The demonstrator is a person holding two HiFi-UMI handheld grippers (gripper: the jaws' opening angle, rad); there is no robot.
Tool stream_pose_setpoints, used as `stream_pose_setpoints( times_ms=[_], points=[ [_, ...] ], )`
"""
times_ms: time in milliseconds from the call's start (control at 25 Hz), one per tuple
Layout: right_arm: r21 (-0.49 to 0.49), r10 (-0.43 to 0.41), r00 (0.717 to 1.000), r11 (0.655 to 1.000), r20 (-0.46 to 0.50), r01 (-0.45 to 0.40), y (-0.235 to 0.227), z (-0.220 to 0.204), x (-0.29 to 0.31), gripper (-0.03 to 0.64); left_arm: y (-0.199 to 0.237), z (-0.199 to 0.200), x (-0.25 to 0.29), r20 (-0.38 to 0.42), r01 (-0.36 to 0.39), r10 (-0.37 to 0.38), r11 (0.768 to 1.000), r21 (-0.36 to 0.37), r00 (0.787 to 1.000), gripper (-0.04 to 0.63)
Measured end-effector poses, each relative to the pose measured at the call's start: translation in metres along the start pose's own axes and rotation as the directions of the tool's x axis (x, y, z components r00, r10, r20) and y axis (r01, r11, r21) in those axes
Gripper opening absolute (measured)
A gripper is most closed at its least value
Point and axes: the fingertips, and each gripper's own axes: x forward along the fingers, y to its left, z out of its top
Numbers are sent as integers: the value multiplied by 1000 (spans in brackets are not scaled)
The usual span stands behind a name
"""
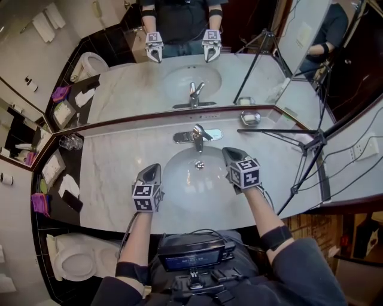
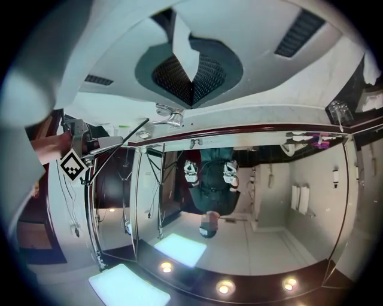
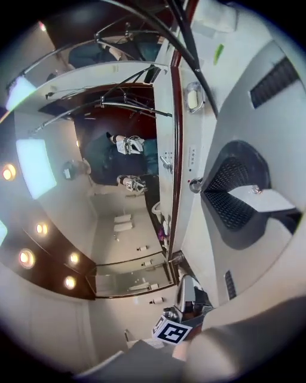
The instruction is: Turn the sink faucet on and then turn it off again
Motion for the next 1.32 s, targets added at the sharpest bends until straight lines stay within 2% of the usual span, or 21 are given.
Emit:
stream_pose_setpoints(
  times_ms=[120,240,680,1320],
  points=[
    [87,-11,1000,996,25,9,-1,-6,-15,15,-1,-1,-5,8,3,-3,1000,-1,1000,3],
    [124,-28,999,992,36,24,-2,-9,-24,15,1,3,-7,19,5,-5,1000,0,1000,3],
    [72,-63,998,996,24,61,-3,-9,-36,12,1,7,-11,26,15,-16,1000,10,1000,3],
    [62,-46,999,997,15,45,-6,-5,-25,13,10,10,-9,30,-4,4,1000,4,1000,3]
  ],
)
